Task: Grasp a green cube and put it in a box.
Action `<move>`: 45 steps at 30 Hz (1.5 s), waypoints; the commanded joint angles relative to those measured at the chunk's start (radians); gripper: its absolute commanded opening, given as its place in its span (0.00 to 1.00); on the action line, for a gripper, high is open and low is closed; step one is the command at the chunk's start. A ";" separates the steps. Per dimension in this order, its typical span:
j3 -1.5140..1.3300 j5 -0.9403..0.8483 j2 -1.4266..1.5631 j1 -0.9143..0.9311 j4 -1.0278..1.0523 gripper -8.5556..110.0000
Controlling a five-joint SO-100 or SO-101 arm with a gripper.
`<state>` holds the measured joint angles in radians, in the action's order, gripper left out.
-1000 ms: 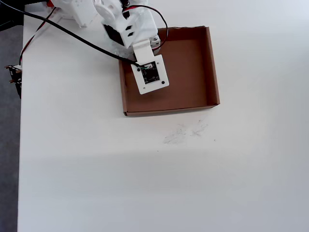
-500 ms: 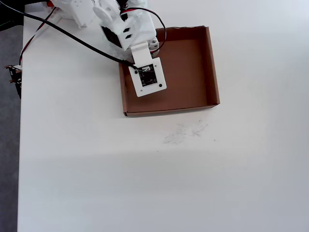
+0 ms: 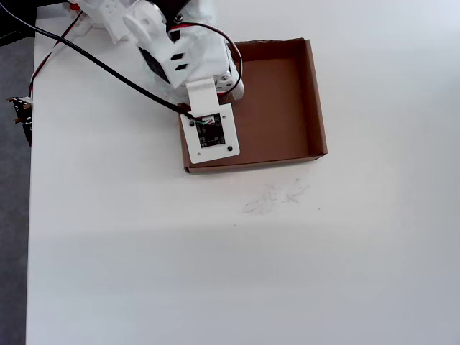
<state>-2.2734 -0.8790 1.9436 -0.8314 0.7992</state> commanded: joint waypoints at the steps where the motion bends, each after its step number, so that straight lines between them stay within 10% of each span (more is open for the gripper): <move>1: 0.107 -0.044 0.002 0.032 0.061 0.29; 16: 0.328 -0.290 0.089 0.356 0.202 0.27; 45: -0.647 -0.669 1.009 0.706 0.150 0.20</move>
<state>-2.9084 -1.5125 2.8823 -0.1350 0.9020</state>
